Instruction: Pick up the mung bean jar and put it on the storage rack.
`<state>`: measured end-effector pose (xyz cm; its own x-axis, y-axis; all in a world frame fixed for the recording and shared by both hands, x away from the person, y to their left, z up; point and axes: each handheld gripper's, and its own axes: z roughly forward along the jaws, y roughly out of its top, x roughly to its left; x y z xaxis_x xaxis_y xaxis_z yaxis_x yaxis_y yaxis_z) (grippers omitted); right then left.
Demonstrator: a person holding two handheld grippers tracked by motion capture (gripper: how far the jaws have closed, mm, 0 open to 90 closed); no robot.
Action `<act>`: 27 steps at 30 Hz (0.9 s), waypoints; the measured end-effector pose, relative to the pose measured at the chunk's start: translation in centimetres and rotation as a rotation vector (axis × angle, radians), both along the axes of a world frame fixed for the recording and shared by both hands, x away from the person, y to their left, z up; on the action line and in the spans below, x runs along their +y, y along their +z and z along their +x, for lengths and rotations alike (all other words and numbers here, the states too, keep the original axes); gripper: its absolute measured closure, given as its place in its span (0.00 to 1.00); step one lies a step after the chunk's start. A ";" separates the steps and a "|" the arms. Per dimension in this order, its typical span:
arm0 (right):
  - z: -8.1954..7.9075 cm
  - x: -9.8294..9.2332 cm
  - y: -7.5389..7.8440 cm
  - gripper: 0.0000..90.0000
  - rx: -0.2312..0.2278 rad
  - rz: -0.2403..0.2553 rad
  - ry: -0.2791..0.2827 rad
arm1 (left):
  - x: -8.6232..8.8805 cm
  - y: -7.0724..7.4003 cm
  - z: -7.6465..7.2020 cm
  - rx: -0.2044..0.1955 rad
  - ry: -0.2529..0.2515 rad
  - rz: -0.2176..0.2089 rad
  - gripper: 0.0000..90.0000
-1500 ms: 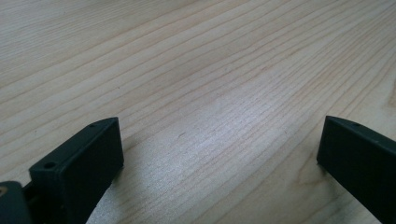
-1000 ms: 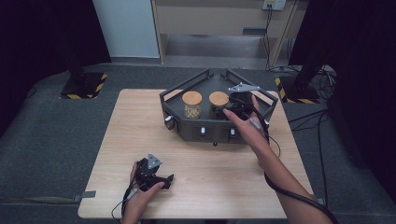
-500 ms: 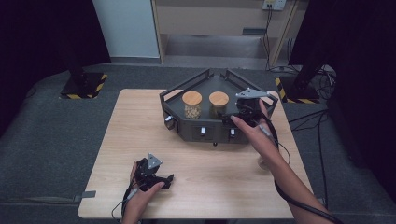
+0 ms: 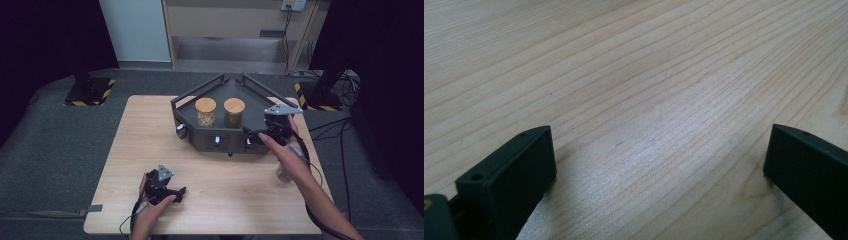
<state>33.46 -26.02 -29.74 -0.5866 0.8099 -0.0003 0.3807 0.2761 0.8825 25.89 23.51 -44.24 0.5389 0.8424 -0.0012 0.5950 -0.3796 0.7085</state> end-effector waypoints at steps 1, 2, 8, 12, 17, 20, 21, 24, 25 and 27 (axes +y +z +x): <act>-0.2 -0.2 0.0 0.04 0.001 -0.003 -0.001 | 0.0 0.0 0.0 0.000 -0.001 0.002 0.00; -0.3 -0.3 -0.1 0.04 0.002 -0.008 -0.003 | 0.0 0.0 0.0 0.000 -0.001 0.002 0.00; -1.3 -1.1 -0.5 0.04 0.009 -0.008 -0.013 | -0.1 0.0 -0.1 -0.001 0.002 0.004 0.00; -1.8 -1.3 -0.8 0.03 0.010 -0.006 -0.016 | -0.1 0.0 -0.1 -0.002 0.003 0.003 0.00; -2.6 -1.9 -1.1 0.03 0.013 -0.002 -0.019 | -0.1 0.0 -0.1 -0.001 0.002 0.004 0.00; -3.1 -2.4 -1.3 0.02 0.013 0.005 -0.027 | -0.1 0.0 -0.1 -0.001 0.002 0.004 0.00; -3.2 -2.6 -1.4 0.02 0.013 0.005 -0.029 | -0.1 0.0 -0.1 -0.001 0.003 0.003 0.00; -3.7 -3.2 -1.6 0.02 0.017 0.003 -0.039 | -0.1 0.0 -0.1 -0.002 0.003 0.003 0.00; -3.8 -3.4 -1.7 0.02 0.017 0.001 -0.044 | -0.1 0.0 -0.1 -0.002 0.003 0.003 0.00; -4.1 -3.8 -1.9 0.02 0.019 0.006 -0.054 | -0.1 0.0 -0.1 -0.002 0.003 0.003 0.00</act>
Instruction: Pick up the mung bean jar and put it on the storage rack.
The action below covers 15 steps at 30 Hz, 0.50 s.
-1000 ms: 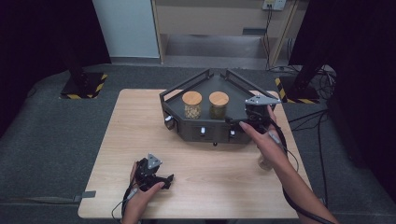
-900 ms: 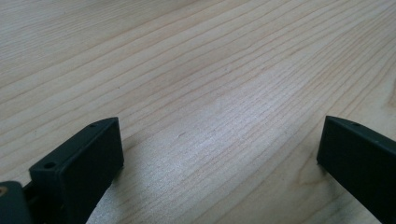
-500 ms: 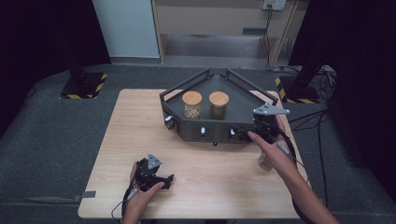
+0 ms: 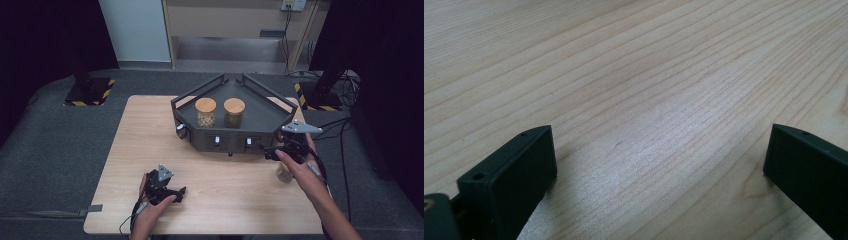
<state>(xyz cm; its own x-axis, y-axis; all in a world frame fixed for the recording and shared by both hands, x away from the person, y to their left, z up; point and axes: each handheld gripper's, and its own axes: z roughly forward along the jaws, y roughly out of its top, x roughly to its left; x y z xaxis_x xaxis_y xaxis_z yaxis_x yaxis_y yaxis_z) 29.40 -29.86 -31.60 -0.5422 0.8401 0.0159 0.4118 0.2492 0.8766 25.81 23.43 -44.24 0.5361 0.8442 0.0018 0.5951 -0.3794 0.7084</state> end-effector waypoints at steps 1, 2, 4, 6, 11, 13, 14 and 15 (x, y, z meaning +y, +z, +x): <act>-0.1 -0.2 -0.1 0.02 0.001 0.002 -0.004 | 0.0 0.0 0.0 0.001 -0.001 0.001 0.00; -0.2 -0.4 -0.2 0.02 0.002 0.003 -0.009 | 0.0 0.0 0.0 0.001 -0.001 0.002 0.00; -0.3 -0.8 -0.3 0.02 0.008 0.003 -0.020 | 0.0 0.0 0.0 0.000 -0.001 0.001 0.00; -0.5 -1.3 -0.6 0.02 0.013 0.002 -0.029 | 0.0 0.0 0.0 0.000 -0.001 0.002 0.00; -0.8 -2.3 -1.1 0.02 0.026 0.003 -0.052 | 0.0 0.0 0.0 0.000 0.000 0.000 0.00; -0.9 -2.6 -1.3 0.02 0.032 0.002 -0.054 | 0.0 0.0 0.0 0.000 -0.001 0.001 0.00; -1.0 -2.8 -1.4 0.02 0.034 0.000 -0.055 | 0.0 0.0 0.0 0.000 -0.001 0.001 0.00; -1.1 -3.0 -1.5 0.02 0.033 0.000 -0.058 | 0.0 0.0 0.0 0.000 -0.001 0.001 0.00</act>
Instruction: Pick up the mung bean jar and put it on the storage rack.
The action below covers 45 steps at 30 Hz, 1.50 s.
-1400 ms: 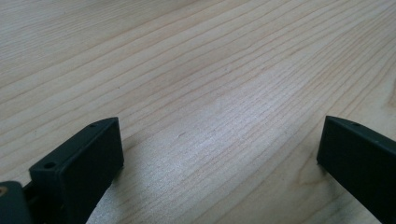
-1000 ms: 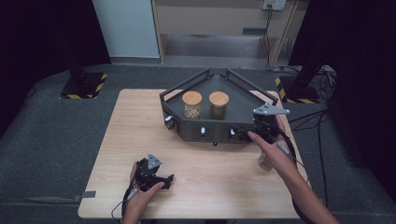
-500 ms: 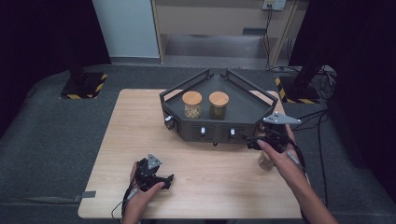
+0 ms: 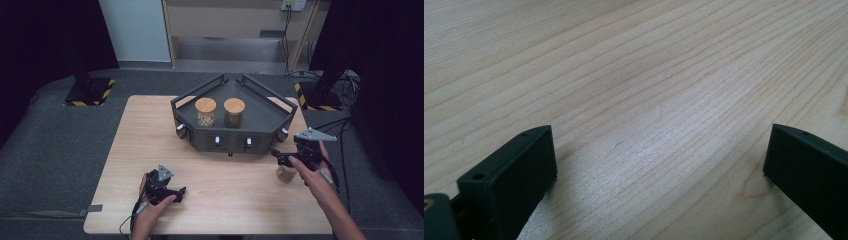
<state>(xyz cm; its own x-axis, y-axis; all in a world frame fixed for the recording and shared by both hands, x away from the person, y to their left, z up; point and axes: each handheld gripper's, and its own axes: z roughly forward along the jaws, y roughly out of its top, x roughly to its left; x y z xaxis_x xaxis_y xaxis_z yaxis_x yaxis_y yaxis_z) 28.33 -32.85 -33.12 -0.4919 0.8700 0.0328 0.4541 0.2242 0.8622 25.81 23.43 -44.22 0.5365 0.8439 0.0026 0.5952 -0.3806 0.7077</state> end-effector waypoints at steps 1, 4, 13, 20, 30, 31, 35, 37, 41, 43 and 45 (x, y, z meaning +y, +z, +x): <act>0.0 0.0 0.0 0.02 0.000 0.000 0.000 | 0.0 0.0 0.0 0.000 0.000 0.000 0.00; -0.2 -0.4 -0.3 0.02 0.003 0.000 -0.006 | 0.0 0.0 0.0 0.000 0.000 0.000 0.00; -1.1 -2.0 -1.1 0.02 0.014 -0.001 -0.034 | 0.0 0.0 0.0 0.001 0.000 -0.001 0.00; -1.6 -2.5 -1.9 0.02 0.018 0.009 -0.046 | 0.0 0.0 0.0 0.001 0.000 -0.001 0.00; -2.5 -3.4 -3.5 0.02 0.017 0.001 -0.063 | 0.0 0.0 0.0 0.001 0.000 0.000 0.00; -2.6 -3.4 -3.6 0.02 0.020 -0.001 -0.067 | 0.0 0.0 0.0 0.001 0.000 -0.001 0.00; -2.8 -3.7 -4.0 0.02 0.026 -0.007 -0.074 | 0.0 0.0 0.0 0.001 0.000 -0.001 0.00; -2.9 -3.6 -4.3 0.02 0.030 -0.013 -0.075 | 0.0 0.0 0.0 0.001 0.000 -0.001 0.00; -3.0 -3.6 -4.8 0.02 0.037 -0.025 -0.077 | 0.0 0.0 0.0 0.001 -0.001 0.000 0.00; -3.1 -3.6 -5.1 0.03 0.043 -0.024 -0.083 | 0.0 0.0 0.0 0.001 -0.001 0.000 0.00; -3.1 -3.6 -5.4 0.03 0.047 -0.021 -0.086 | 0.0 0.0 0.0 0.001 0.000 -0.001 0.00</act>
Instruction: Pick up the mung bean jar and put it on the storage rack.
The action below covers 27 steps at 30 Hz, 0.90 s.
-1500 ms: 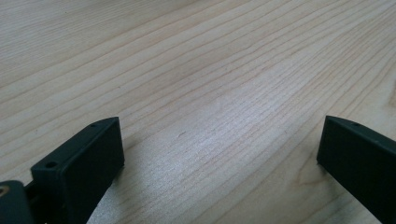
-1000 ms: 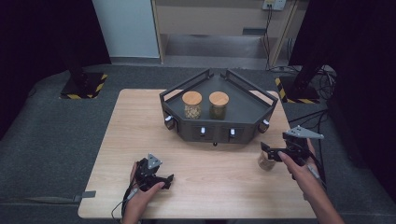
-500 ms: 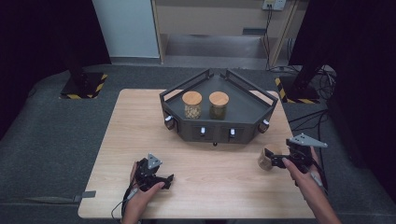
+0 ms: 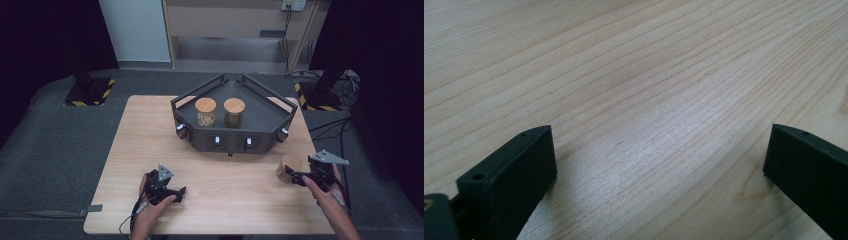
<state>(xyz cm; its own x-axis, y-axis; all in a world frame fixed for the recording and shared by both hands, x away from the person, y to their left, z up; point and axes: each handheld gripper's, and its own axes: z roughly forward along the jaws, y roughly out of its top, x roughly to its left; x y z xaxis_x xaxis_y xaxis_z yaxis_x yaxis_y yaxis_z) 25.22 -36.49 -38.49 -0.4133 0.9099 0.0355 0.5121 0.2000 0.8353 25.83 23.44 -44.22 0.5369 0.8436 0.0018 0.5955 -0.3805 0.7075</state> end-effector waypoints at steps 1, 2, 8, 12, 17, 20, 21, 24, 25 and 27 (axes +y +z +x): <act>0.0 0.0 0.0 0.03 0.000 0.000 0.000 | 0.0 0.0 0.0 0.000 0.000 0.000 0.00; 0.0 0.0 -0.3 0.03 0.003 0.002 -0.002 | 0.0 0.0 0.0 0.000 0.000 0.000 0.00; -0.1 0.0 -1.0 0.03 0.015 0.001 -0.006 | 0.0 0.0 0.0 0.000 0.000 0.000 0.00; -0.2 0.1 -1.3 0.03 0.015 0.002 -0.006 | 0.0 0.0 0.0 0.000 0.000 0.000 0.00; -0.2 0.2 -1.8 0.03 0.023 0.002 -0.009 | 0.0 0.0 0.0 0.000 0.000 0.000 0.00; -0.2 0.2 -2.1 0.03 0.027 0.007 -0.016 | 0.0 0.0 0.0 0.000 0.000 0.000 0.00; -0.2 0.1 -2.4 0.03 0.031 0.009 -0.018 | 0.0 0.0 0.0 0.000 0.000 0.000 0.00; -0.2 0.0 -2.7 0.03 0.034 0.013 -0.023 | 0.0 0.0 0.0 0.000 0.000 0.000 0.00; -0.2 0.0 -2.9 0.03 0.035 0.013 -0.023 | 0.0 0.0 0.0 0.000 0.000 0.000 0.00; -0.2 0.0 -3.0 0.03 0.039 0.016 -0.026 | 0.0 0.0 0.0 0.000 0.000 0.000 0.00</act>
<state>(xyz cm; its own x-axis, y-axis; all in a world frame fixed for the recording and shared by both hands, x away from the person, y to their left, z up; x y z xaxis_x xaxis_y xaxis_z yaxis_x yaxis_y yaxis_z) 25.02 -36.44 -41.53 -0.3872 0.9197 0.0653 0.5490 0.1731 0.8177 25.83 23.44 -44.22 0.5369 0.8437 0.0015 0.5955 -0.3803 0.7077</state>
